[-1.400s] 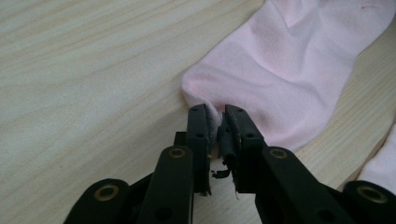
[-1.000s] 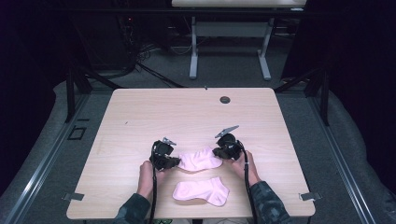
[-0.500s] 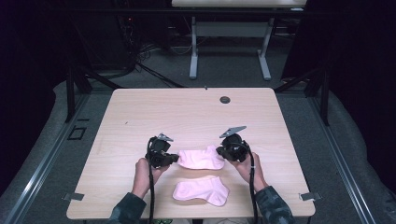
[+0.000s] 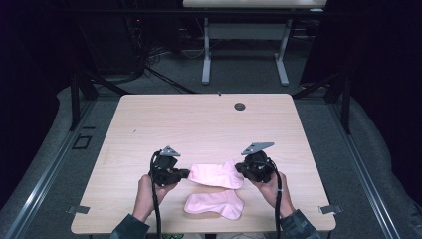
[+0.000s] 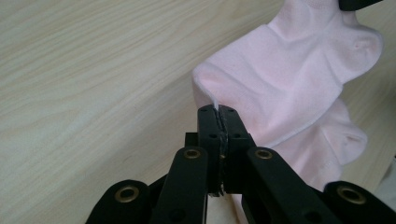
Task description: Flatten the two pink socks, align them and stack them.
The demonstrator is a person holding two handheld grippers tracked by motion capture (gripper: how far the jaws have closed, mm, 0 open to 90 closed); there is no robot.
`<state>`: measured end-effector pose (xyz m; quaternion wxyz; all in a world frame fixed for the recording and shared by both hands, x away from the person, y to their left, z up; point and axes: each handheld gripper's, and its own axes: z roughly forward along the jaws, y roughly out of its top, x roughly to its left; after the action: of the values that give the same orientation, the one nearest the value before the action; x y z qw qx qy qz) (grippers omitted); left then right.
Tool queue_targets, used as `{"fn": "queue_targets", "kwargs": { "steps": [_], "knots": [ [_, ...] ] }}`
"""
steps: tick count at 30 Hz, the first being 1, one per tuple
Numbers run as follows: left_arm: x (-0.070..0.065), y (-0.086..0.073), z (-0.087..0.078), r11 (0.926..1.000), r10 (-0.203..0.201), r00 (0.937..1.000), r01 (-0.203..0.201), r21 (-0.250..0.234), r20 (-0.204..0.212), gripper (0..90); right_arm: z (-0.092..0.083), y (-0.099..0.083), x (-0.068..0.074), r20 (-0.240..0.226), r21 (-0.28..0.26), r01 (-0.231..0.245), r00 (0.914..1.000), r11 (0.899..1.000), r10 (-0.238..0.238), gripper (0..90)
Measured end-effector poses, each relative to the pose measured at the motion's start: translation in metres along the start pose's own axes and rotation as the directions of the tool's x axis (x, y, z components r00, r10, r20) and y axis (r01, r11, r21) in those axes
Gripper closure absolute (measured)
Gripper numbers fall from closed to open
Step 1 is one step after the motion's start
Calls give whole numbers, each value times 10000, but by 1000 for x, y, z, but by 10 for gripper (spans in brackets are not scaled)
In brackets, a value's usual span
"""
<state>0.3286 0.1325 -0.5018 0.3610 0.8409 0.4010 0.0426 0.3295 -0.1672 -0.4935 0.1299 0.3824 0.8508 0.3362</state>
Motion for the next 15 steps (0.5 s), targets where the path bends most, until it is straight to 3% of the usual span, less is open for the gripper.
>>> {"fn": "queue_targets", "kwargs": {
  "steps": [8,15],
  "knots": [
    [-10,-15,-12,10000,49,9994,-48,-7,330,891,-23,-14,18,-201,-86,-38,9998,10000,36,862],
    [-19,-35,-11,9994,-7,9981,-14,346,610,891,-28,-31,34,-336,227,57,9994,9997,-49,860]
  ]
}}
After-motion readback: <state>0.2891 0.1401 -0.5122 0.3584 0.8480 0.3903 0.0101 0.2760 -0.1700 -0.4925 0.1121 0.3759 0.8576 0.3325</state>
